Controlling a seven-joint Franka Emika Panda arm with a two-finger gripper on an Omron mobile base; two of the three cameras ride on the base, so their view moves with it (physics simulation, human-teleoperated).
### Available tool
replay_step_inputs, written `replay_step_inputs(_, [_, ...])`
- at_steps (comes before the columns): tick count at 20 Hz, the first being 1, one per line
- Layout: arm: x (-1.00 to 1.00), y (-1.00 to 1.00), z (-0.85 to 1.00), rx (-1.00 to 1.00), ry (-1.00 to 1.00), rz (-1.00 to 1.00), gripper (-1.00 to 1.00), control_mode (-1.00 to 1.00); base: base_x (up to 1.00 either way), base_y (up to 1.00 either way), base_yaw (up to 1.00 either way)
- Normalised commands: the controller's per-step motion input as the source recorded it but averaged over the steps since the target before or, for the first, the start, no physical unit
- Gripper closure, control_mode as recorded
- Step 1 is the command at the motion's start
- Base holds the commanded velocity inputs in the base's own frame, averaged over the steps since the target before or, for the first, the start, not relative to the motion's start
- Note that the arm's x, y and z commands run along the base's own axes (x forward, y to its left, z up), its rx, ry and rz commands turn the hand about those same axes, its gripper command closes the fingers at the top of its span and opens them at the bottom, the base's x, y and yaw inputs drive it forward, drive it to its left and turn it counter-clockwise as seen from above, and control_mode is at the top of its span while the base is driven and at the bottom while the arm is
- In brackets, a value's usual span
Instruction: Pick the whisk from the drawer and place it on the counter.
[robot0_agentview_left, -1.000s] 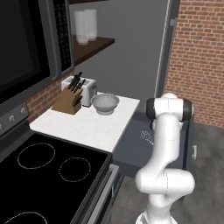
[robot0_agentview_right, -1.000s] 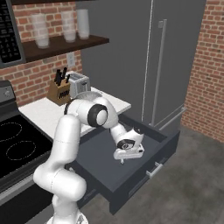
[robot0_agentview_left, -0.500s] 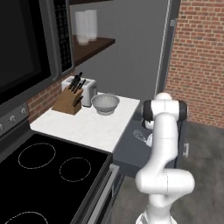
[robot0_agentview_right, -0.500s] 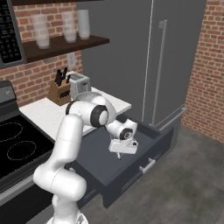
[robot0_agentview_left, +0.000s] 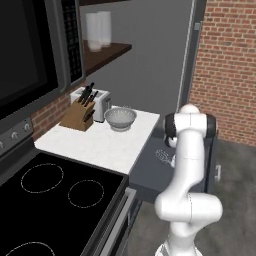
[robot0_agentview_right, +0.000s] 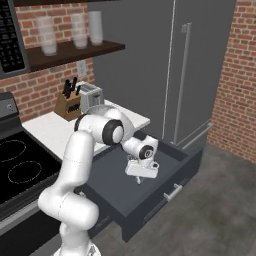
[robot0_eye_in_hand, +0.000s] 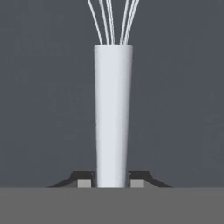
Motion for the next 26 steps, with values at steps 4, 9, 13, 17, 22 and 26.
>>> replay_step_inputs(4, [-0.99, -0.13, 0.91, 0.02, -0.17, 0.0, 1.0, -1.0, 0.0, 0.0, 0.0])
replay_step_inputs(9, [-0.96, -0.15, 1.0, 0.05, -0.17, 0.01, 1.0, -1.0, 0.0, 0.0, 0.0])
replay_step_inputs(13, [-0.94, -0.03, 1.0, 0.05, -0.18, 0.03, 1.0, -1.0, 0.0, 0.0, 0.0])
replay_step_inputs(17, [-0.33, 0.29, 1.0, 0.02, -0.14, 0.08, 1.0, -1.0, 0.0, 0.0, 0.0])
replay_step_inputs(22, [0.04, 0.68, 1.0, 0.1, -0.03, 0.24, 1.0, -1.0, 0.0, 0.0, 0.0])
replay_step_inputs(26, [0.42, 0.97, 1.0, 0.14, 0.0, 0.33, 1.0, -1.0, 0.0, 0.0, 0.0])
